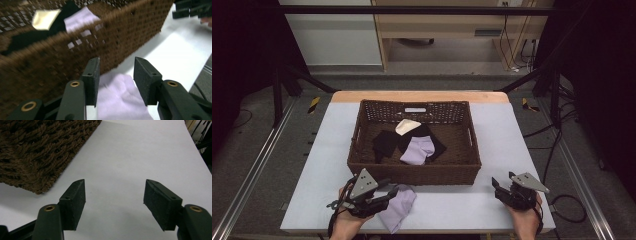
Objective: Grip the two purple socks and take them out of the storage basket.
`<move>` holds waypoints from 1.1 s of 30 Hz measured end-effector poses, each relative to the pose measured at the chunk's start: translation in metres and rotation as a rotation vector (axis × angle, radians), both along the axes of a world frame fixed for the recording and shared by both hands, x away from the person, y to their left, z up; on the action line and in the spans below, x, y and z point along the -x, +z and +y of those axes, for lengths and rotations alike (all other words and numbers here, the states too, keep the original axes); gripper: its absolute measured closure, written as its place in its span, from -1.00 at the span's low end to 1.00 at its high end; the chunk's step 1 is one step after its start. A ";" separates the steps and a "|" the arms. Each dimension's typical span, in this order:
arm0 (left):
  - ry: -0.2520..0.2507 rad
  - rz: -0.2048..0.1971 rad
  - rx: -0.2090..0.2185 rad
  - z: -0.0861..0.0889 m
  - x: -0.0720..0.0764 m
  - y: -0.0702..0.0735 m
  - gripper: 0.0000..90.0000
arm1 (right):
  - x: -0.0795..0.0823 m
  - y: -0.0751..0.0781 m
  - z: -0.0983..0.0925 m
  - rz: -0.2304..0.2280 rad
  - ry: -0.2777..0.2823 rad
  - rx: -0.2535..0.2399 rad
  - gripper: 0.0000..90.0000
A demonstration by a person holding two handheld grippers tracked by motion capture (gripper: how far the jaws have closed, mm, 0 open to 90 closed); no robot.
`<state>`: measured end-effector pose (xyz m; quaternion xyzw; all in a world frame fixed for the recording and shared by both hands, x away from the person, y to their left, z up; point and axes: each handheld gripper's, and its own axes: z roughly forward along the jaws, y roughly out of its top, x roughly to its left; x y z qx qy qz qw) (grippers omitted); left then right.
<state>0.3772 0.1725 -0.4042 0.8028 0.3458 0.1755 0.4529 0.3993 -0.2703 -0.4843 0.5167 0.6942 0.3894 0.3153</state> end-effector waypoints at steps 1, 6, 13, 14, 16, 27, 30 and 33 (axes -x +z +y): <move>0.007 -0.008 0.007 0.000 -0.001 0.003 0.24 | 0.000 0.000 0.000 0.002 0.001 0.002 -0.23; 0.023 -0.065 0.049 0.001 -0.009 0.030 0.25 | -0.001 0.001 0.001 -0.002 0.003 -0.003 -0.23; 0.053 -0.115 0.061 -0.007 -0.038 0.063 0.26 | -0.002 0.002 0.001 -0.006 0.002 -0.010 -0.21; 0.057 -0.115 0.066 -0.008 -0.043 0.066 0.27 | -0.001 0.002 0.001 -0.005 0.002 -0.011 -0.21; 0.076 -0.119 0.061 -0.012 -0.054 0.073 0.28 | -0.002 0.003 0.001 -0.006 0.001 -0.012 -0.21; 0.129 -0.115 0.018 -0.043 -0.102 0.080 0.31 | -0.003 0.003 0.000 -0.010 0.004 -0.012 -0.21; 0.129 -0.102 0.041 -0.051 -0.114 0.082 0.31 | -0.003 0.003 0.000 -0.009 0.005 -0.014 -0.21; 0.130 -0.091 0.053 -0.057 -0.126 0.081 0.33 | -0.003 0.003 0.000 -0.008 0.006 -0.016 -0.21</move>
